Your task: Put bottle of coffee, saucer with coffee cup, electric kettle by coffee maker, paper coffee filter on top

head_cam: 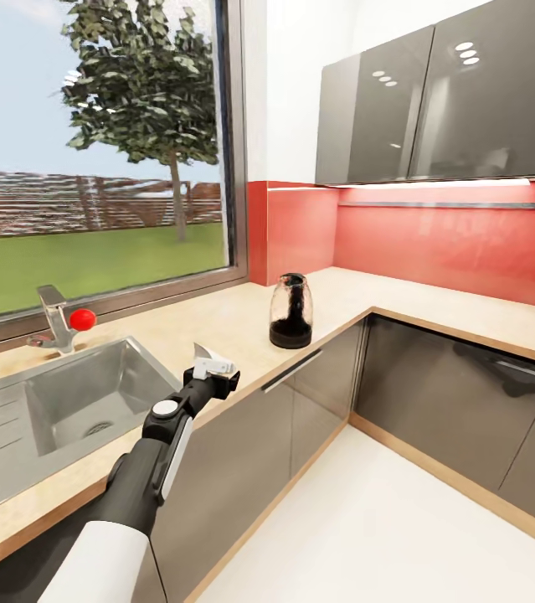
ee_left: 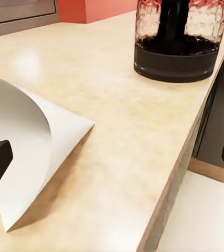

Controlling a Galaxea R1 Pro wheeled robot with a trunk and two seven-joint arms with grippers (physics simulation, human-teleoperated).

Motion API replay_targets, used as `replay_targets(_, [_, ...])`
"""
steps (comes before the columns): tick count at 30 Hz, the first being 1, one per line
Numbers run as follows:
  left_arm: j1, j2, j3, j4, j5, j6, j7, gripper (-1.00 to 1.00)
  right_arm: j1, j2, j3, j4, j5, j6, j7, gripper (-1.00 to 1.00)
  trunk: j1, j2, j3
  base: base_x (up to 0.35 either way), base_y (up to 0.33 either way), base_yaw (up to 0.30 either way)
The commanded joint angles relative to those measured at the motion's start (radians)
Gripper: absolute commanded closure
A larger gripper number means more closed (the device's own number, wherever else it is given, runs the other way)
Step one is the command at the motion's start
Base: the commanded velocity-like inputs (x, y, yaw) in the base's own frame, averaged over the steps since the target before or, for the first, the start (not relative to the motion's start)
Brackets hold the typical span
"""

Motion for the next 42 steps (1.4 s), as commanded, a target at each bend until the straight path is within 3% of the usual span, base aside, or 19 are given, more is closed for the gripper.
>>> replay_targets(1, [-0.001,-0.001,0.001,-0.001,-0.011,0.004,-0.007,-1.0,-0.001,0.0,0.003,0.001,0.0,-0.004,0.0,-1.0,0.0,-0.001,-0.001,0.108,0.073,0.0])
replay_targets(8, [-0.001,-0.001,0.001,0.028,-0.01,0.003,-0.007,-1.0,-0.001,-0.001,0.002,0.001,0.001,-0.004,0.0,-1.0,0.0,-0.001,-0.001,0.06,0.044,0.0])
replay_targets(13, [-0.001,-0.001,0.002,0.071,-0.011,-0.066,-0.007,-1.0,-0.001,0.0,0.003,0.001,0.0,-0.003,0.0,-1.0,0.0,-0.001,-0.001,0.004,0.003,0.0])
replay_targets(21, [-0.001,-0.001,0.003,0.092,-0.011,-0.098,-0.007,-1.0,-0.001,0.0,0.003,0.001,0.0,-0.004,0.0,-1.0,0.0,-0.001,-0.001,0.002,0.001,0.0])
replay_targets(42, [-0.001,-0.001,0.003,0.097,-0.012,-0.102,-0.007,-1.0,-0.001,-0.001,0.003,0.001,-0.001,-0.003,0.0,-1.0,0.0,-0.001,-0.001,0.045,0.034,0.0])
